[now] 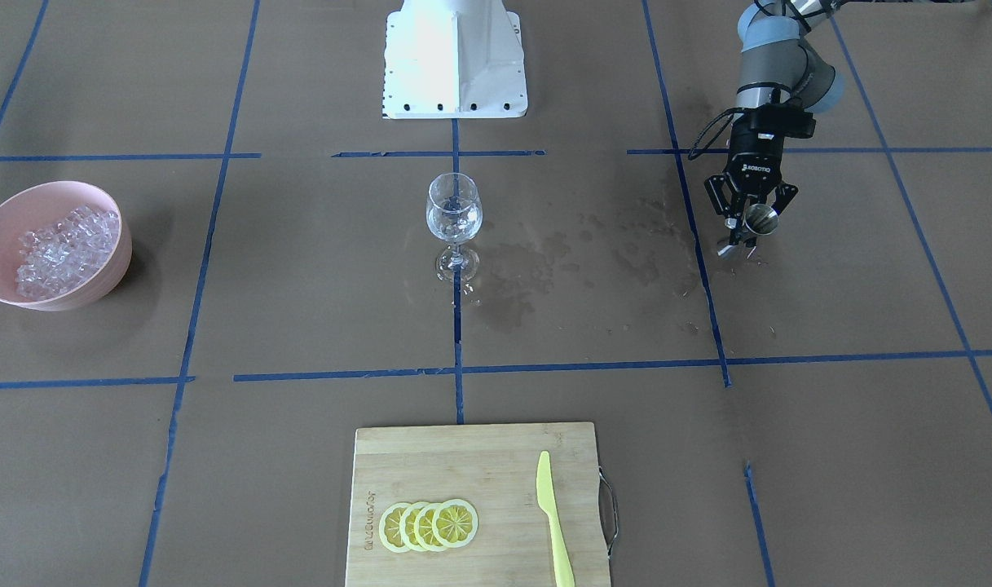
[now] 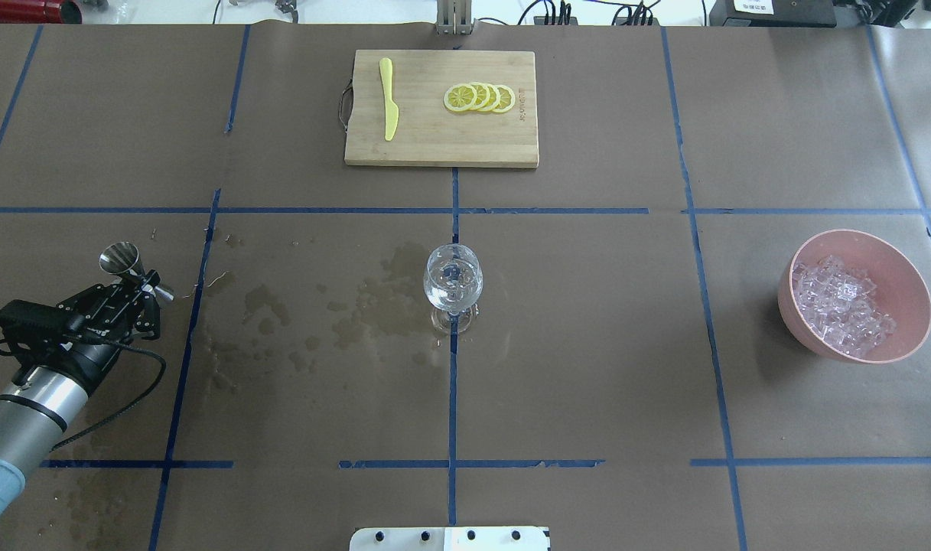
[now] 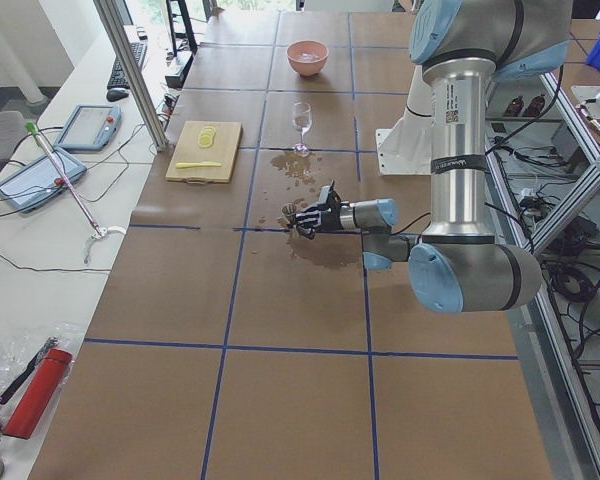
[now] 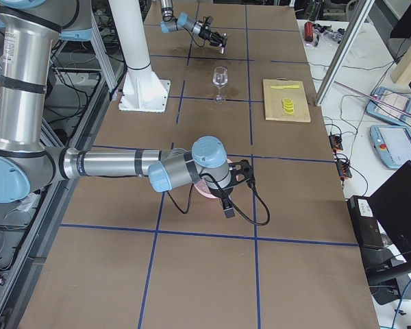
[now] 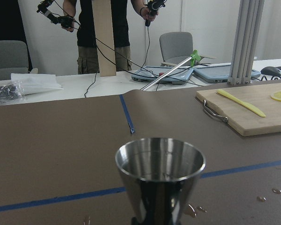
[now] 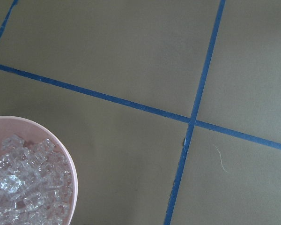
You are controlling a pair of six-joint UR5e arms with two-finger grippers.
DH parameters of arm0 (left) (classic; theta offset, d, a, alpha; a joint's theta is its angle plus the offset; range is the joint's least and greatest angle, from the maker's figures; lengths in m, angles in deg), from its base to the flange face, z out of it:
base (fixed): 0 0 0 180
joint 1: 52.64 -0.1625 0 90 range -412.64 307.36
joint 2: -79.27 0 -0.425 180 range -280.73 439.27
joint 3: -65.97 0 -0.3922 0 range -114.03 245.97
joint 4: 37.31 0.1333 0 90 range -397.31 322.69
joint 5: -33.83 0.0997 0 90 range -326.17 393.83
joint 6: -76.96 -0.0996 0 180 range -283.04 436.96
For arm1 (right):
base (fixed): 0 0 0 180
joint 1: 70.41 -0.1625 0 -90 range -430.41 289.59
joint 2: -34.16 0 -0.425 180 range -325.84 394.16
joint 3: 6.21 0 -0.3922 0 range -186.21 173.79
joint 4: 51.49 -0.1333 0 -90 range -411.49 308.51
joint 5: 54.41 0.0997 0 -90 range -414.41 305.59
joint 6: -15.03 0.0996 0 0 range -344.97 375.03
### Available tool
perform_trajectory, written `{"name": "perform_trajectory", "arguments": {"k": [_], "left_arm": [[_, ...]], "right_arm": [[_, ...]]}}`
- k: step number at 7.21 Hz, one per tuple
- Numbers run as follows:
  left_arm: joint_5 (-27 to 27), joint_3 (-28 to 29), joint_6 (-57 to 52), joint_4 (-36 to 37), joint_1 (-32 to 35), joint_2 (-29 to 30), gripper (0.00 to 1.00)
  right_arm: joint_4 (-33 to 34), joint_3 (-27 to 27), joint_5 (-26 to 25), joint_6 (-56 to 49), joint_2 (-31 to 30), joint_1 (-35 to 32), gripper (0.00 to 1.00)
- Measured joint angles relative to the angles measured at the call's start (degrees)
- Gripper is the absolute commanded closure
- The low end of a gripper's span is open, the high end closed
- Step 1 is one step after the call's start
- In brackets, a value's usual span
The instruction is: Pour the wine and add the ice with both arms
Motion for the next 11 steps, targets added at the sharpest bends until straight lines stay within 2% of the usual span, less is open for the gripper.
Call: {"name": "perform_trajectory", "arguments": {"k": [7,9,11], "left_arm": [[3.72,3.47,0.67,-4.42,-4.03,0.21,1.0],[4.26,4.22,0.7,-5.03,-4.39,0.41,0.97],[4.78,4.39,0.7,-5.1,-4.94,0.55,0.87]], "right_arm": [[0.0,0.02,0.0,-0.04,0.0,0.0,0.0],[0.0,0.02,0.0,-0.04,0.0,0.0,0.0],[0.0,-0.01,0.0,-0.06,0.0,0.0,0.0]]}}
